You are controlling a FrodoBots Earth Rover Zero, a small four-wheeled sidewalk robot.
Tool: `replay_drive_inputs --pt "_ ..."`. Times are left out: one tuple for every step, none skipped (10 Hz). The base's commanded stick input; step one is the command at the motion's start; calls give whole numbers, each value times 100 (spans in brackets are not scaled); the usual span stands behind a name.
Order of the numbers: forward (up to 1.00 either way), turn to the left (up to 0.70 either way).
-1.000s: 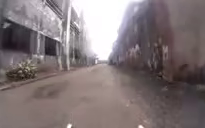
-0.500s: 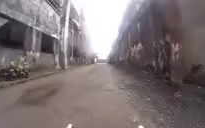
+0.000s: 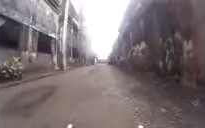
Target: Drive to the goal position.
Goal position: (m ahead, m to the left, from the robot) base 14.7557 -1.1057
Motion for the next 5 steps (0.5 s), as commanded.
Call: replay_drive_inputs --pt "70 0" --pt "70 0" --pt "70 0" --pt "70 0" --pt "70 0"
